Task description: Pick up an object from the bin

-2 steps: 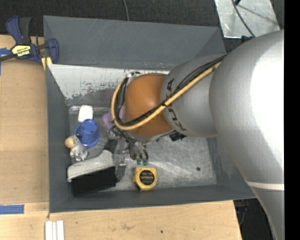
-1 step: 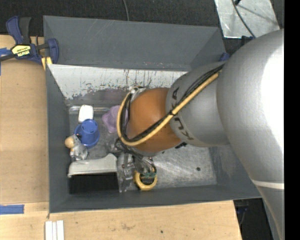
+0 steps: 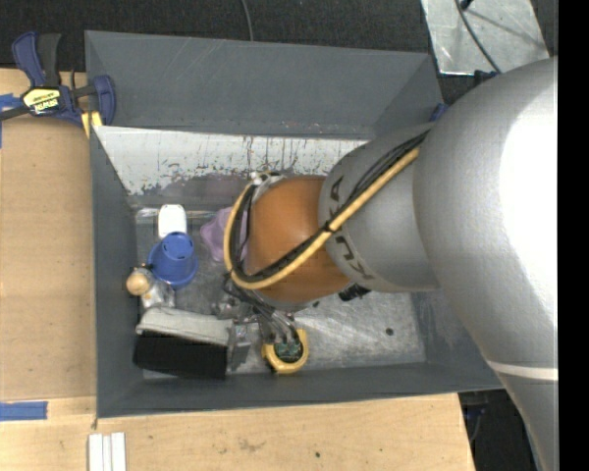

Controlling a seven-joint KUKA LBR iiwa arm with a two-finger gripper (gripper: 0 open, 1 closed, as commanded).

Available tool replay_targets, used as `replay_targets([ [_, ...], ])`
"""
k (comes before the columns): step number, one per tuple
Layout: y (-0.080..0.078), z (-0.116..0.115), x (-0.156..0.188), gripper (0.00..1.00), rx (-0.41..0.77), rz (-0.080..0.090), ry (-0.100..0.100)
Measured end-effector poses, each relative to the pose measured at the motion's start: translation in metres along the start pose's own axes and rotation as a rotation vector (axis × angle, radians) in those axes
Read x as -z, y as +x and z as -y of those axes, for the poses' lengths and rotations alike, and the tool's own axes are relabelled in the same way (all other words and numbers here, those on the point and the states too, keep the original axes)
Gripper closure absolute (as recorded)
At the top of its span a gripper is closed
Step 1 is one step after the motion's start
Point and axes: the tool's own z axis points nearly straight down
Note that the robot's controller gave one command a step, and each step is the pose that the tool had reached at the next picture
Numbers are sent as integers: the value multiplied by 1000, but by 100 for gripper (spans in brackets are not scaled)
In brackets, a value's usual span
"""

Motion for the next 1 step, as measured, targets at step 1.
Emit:
replay_targets([
  [1,-4,-1,-1,100,-24,-10,2],
])
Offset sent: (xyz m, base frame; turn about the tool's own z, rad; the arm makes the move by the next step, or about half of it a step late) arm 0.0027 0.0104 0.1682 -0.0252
